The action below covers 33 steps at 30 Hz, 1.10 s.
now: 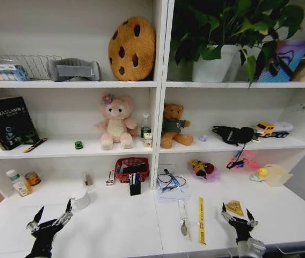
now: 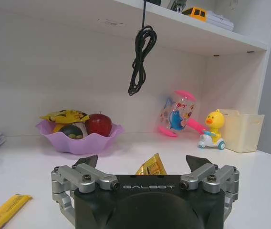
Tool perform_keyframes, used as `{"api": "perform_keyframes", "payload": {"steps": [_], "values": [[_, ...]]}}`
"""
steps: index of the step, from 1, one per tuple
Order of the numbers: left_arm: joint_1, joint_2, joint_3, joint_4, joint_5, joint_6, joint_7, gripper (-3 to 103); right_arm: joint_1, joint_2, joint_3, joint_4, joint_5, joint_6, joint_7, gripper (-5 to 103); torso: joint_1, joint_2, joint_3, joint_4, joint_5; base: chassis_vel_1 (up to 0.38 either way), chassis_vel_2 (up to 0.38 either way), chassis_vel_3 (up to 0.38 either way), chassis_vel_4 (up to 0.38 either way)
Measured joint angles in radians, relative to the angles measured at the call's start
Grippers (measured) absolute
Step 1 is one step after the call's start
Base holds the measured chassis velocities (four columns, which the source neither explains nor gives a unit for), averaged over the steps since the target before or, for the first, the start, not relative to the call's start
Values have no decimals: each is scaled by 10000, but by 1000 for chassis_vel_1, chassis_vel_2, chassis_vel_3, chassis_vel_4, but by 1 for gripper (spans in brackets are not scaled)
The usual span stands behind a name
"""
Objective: Organize the objects on the table.
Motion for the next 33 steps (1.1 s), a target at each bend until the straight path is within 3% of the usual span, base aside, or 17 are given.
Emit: {"api": "perform_keyframes", "payload": {"steps": [11, 19, 28, 29, 32, 33], "values": [[0, 0, 0, 0, 0, -1, 0, 100, 1368, -508, -365, -1043, 154, -404, 66, 100, -1, -1, 1, 0, -1, -26, -28, 30, 30], [0, 0, 0, 0, 0, 0, 0, 100, 1616, -409, -737, -1386, -94, -429, 238, 100, -1, 0, 1, 1, 1, -15, -14, 9, 8], [0, 0, 0, 0, 0, 0, 0, 100, 1676, -399, -807, -1380, -93, -543, 415, 65, -1, -1, 0, 0, -1, 0, 0, 0, 0], [0, 0, 0, 0, 0, 0, 0, 100, 1676, -399, -807, -1380, -93, -543, 415, 65, -1, -1, 0, 0, -1, 0, 0, 0, 0], [0, 0, 0, 0, 0, 0, 0, 100, 1648, -386, -826, -1373, -94, -565, 478, 48, -2, 0, 0, 0, -1, 0, 0, 0, 0], [0, 0, 0, 0, 0, 0, 0, 100, 1648, -386, -826, -1373, -94, -565, 478, 48, -2, 0, 0, 0, -1, 0, 0, 0, 0]]}}
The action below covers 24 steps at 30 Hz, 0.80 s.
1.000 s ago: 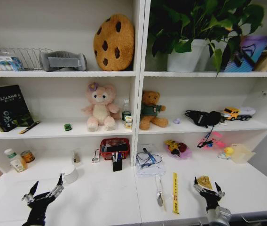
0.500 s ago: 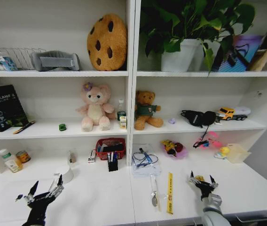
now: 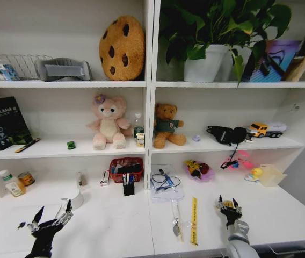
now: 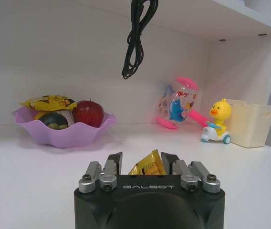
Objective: Organize the objects on the table.
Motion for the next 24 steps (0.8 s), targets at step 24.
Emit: {"api": "perform_keyframes", "payload": {"steps": [24], "values": [[0, 0, 0, 0, 0, 0, 0, 100, 723, -619, -192, 1058, 532, -802, 285, 3, 0, 0, 0, -1, 1, 0, 0, 0, 0]]}}
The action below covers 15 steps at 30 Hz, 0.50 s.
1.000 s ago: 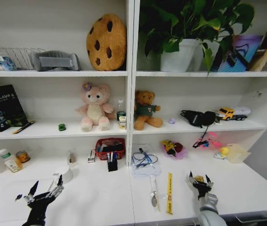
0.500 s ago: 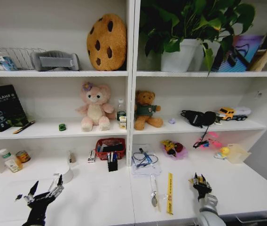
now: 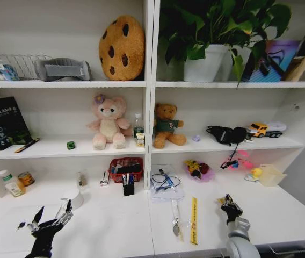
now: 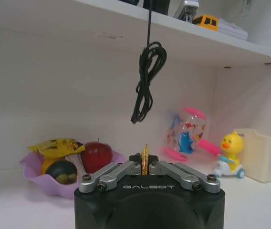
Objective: Organize the objects on the table.
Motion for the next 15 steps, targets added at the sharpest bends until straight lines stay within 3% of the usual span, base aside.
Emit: {"api": "perform_keyframes", "payload": {"steps": [7, 15], "values": [[0, 0, 0, 0, 0, 0, 0, 100, 1437, -633, -676, -844, 123, -307, 12, 3, 1, 0, 0, 1, 2, 0, 0, 0, 0], [0, 0, 0, 0, -1, 0, 0, 100, 4488, -908, -2403, -3486, 194, -265, -200, 3, 1, -1, 1, 4, -1, 0, 0, 0, 0]]}}
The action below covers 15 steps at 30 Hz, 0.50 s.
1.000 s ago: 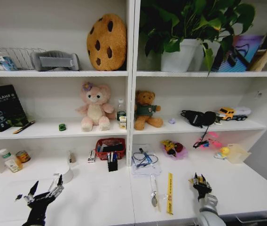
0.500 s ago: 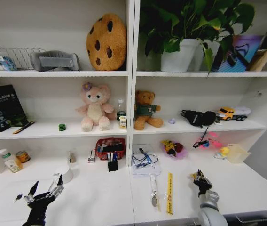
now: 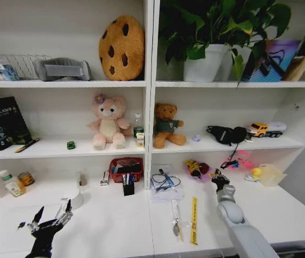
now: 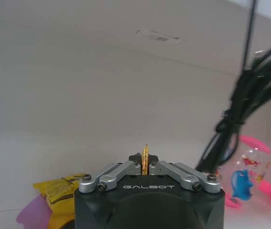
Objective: Organize the objects on the table.
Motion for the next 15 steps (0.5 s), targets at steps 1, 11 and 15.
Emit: {"api": "perform_keyframes", "payload": {"steps": [1, 11, 15], "values": [[0, 0, 0, 0, 0, 0, 0, 100, 0, 0, 0, 0, 0, 0, 0, 3, 0, 0, 0, 0, 0, 0, 0, 0, 0], [-1, 0, 0, 0, 0, 0, 1, 100, 1235, 423, -851, -1378, -42, 199, -80, 26, 1, 0, -1, -3, -1, 0, 0, 0, 0], [-1, 1, -1, 0, 0, 0, 1, 100, 611, 278, -602, -583, 127, 205, -60, 42, 1, 0, -1, -5, 3, 0, 0, 0, 0]]}}
